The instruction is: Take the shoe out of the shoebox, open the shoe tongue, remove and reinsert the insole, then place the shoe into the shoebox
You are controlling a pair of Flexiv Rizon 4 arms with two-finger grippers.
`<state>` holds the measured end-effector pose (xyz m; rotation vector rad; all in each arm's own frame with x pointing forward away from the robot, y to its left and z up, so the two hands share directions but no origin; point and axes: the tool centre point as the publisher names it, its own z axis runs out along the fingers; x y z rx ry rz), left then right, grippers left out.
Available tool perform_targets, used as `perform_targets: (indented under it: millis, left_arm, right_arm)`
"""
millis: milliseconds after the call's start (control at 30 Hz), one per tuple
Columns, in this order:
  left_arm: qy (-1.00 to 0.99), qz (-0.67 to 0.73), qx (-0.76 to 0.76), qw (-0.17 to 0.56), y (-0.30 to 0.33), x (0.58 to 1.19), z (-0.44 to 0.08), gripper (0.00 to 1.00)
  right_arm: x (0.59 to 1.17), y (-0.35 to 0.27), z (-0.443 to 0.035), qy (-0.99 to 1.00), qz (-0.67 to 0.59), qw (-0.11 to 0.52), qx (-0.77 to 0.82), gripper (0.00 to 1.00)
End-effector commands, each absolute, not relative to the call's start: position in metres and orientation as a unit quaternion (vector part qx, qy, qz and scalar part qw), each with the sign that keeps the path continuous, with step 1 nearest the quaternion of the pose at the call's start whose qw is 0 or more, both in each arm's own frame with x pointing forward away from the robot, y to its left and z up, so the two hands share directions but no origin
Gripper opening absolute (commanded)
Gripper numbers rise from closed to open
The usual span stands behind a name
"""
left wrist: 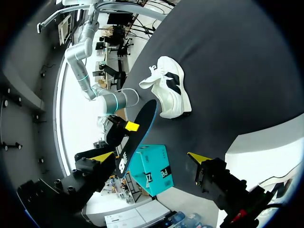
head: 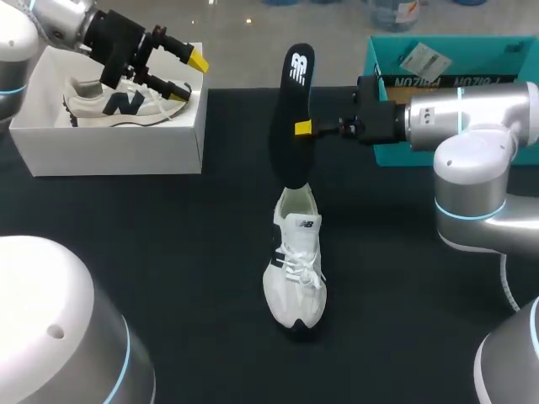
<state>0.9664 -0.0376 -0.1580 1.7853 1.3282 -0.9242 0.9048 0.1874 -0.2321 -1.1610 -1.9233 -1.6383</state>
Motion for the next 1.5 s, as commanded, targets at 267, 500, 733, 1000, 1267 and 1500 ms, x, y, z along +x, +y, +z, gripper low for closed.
perform_targets:
  millis: [267, 500, 733, 1000, 1267, 1500]
  left_arm:
    - [0.514, -0.358, 0.693, 0.357, -0.037, 0.967, -0.158, 1.00]
    - [0.514, -0.358, 0.693, 0.357, -0.037, 0.967, -0.158, 1.00]
    - [0.514, -0.358, 0.693, 0.357, -0.037, 0.967, -0.158, 1.00]
    - [0.514, -0.358, 0.693, 0.357, -0.037, 0.967, -0.158, 1.00]
    - [0.514, -0.358, 0.693, 0.357, -0.037, 0.967, -0.158, 1.00]
    - [0.514, -0.358, 0.693, 0.357, -0.037, 0.967, -0.158, 1.00]
  right_arm:
    - [0.902, 0.193, -0.235, -0.681, -0.581, 0.179, -0.408, 0.00]
    - [0.890, 0.202, -0.250, -0.682, -0.581, 0.179, -0.406, 0.00]
    - [0.884, 0.208, -0.260, -0.694, -0.560, 0.173, -0.418, 0.00]
    - [0.892, 0.209, -0.273, -0.706, -0.535, 0.171, -0.431, 0.00]
    - [0.889, 0.212, -0.284, -0.717, -0.517, 0.170, -0.435, 0.00]
    - [0.886, 0.214, -0.289, -0.716, -0.513, 0.176, -0.439, 0.00]
